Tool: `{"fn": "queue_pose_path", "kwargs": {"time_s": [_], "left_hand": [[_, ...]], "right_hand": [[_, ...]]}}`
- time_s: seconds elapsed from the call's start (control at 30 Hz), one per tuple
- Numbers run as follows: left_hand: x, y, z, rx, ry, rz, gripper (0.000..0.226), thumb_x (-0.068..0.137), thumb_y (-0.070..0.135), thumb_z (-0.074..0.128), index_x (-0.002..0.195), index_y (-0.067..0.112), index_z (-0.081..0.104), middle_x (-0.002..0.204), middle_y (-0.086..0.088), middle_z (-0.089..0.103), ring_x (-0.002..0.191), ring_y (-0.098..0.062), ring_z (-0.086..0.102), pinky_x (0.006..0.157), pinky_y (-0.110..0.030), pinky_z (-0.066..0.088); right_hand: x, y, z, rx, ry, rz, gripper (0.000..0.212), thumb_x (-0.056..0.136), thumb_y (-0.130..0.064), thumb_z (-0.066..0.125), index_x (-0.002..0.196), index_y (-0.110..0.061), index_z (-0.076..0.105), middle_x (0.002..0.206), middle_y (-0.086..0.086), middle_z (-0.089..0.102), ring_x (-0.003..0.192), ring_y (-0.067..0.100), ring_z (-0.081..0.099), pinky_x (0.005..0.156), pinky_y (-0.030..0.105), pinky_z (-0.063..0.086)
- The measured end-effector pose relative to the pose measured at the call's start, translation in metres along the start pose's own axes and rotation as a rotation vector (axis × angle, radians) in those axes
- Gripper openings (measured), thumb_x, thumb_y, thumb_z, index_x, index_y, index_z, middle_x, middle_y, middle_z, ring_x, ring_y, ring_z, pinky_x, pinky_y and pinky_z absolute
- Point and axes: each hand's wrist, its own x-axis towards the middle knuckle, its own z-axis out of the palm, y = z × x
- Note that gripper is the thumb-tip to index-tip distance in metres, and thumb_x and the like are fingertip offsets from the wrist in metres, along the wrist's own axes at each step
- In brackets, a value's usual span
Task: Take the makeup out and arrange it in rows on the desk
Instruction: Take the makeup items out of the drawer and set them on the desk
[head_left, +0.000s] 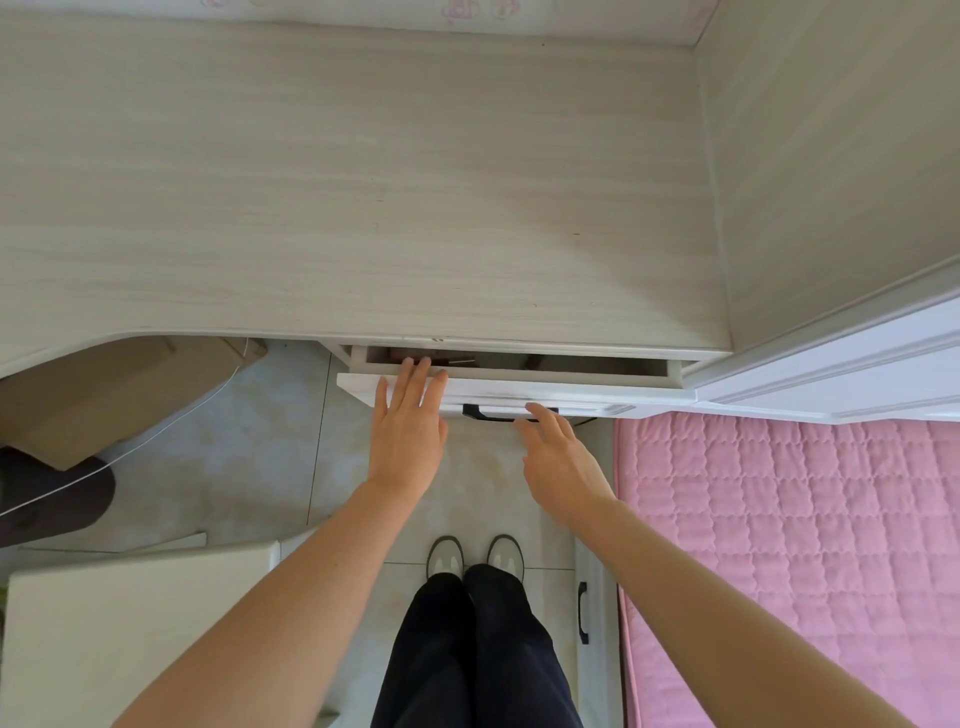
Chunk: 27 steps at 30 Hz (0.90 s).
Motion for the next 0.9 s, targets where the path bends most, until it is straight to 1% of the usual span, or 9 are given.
{"fn": "queue_pose_path", "kwargs": {"time_s": [0.1,0.2,0.3,0.37,0.47,0.57,0.67,0.8,0.9], "left_hand": [[-0.001,0.002,-0.003,0.003,-0.019,-0.017,0.049,0.088,0.005,0.057,0.135,0.012,0.047,0.146,-0.010,0.043,0.143,-0.026,0.028,0.118,-0.048,0.014],[-0.002,0.003,-0.007,0.028,-0.031,-0.021,0.044,0.092,0.010,0.055,0.135,0.014,0.047,0.145,-0.008,0.044,0.140,-0.024,0.032,0.118,-0.047,0.014],[-0.005,0.003,-0.008,0.040,-0.012,-0.009,0.038,0.091,0.009,0.058,0.128,0.012,0.054,0.139,-0.009,0.049,0.133,-0.026,0.041,0.116,-0.046,0.021],[-0.007,0.003,-0.007,0.047,0.004,0.012,0.033,0.087,0.007,0.062,0.119,0.008,0.058,0.130,-0.011,0.055,0.123,-0.030,0.048,0.110,-0.046,0.030],[-0.009,0.003,-0.006,0.062,-0.003,0.063,0.027,0.081,0.005,0.067,0.107,0.003,0.060,0.125,-0.015,0.058,0.118,-0.033,0.052,0.108,-0.048,0.035],[-0.013,0.002,-0.004,0.065,-0.021,0.110,0.023,0.081,0.004,0.068,0.102,0.000,0.058,0.128,-0.018,0.057,0.126,-0.033,0.050,0.111,-0.051,0.032],[-0.022,-0.002,0.000,0.073,-0.071,0.116,0.028,0.086,0.009,0.066,0.111,-0.001,0.057,0.130,-0.018,0.057,0.128,-0.031,0.049,0.114,-0.048,0.029],[-0.037,-0.005,0.000,0.047,-0.037,0.151,0.033,0.078,0.009,0.075,0.108,0.005,0.060,0.108,-0.011,0.064,0.103,-0.030,0.060,0.103,-0.044,0.043],[-0.050,-0.005,-0.001,0.025,-0.020,0.184,0.043,0.074,0.008,0.077,0.113,0.009,0.061,0.103,-0.008,0.065,0.097,-0.029,0.061,0.095,-0.043,0.048]], "right_hand": [[-0.010,0.002,-0.017,0.024,0.213,0.037,0.052,0.075,0.005,0.059,0.126,-0.005,0.056,0.137,0.011,0.048,0.119,0.031,0.052,0.082,0.039,0.054],[-0.010,0.012,-0.029,-0.020,0.353,0.082,0.052,0.070,0.003,0.068,0.121,-0.007,0.060,0.125,0.010,0.059,0.108,0.031,0.059,0.076,0.041,0.053],[-0.005,0.025,-0.032,-0.097,0.316,0.125,0.052,0.079,-0.005,0.067,0.129,-0.007,0.055,0.129,0.012,0.057,0.118,0.032,0.054,0.091,0.044,0.048],[-0.003,0.033,-0.029,-0.133,0.235,0.135,0.053,0.086,-0.013,0.062,0.138,-0.009,0.047,0.137,0.012,0.051,0.129,0.032,0.045,0.105,0.048,0.037],[-0.006,0.042,-0.022,-0.142,0.154,0.140,0.057,0.091,-0.024,0.058,0.143,-0.012,0.039,0.143,0.010,0.045,0.135,0.030,0.038,0.113,0.052,0.025],[-0.014,0.044,-0.016,-0.171,0.121,0.130,0.057,0.091,-0.019,0.058,0.144,-0.015,0.038,0.141,0.009,0.047,0.133,0.029,0.040,0.113,0.053,0.024],[-0.025,0.042,-0.011,-0.183,0.178,0.116,0.062,0.078,-0.004,0.067,0.136,-0.013,0.049,0.127,0.009,0.058,0.120,0.031,0.053,0.106,0.053,0.036],[-0.039,0.038,-0.006,-0.182,0.252,0.090,0.058,0.073,-0.003,0.074,0.128,-0.014,0.058,0.113,0.007,0.066,0.104,0.030,0.062,0.097,0.051,0.046],[-0.052,0.032,-0.003,-0.179,0.276,0.083,0.059,0.067,-0.002,0.078,0.122,-0.015,0.062,0.106,0.005,0.068,0.095,0.029,0.064,0.090,0.049,0.050]]}}
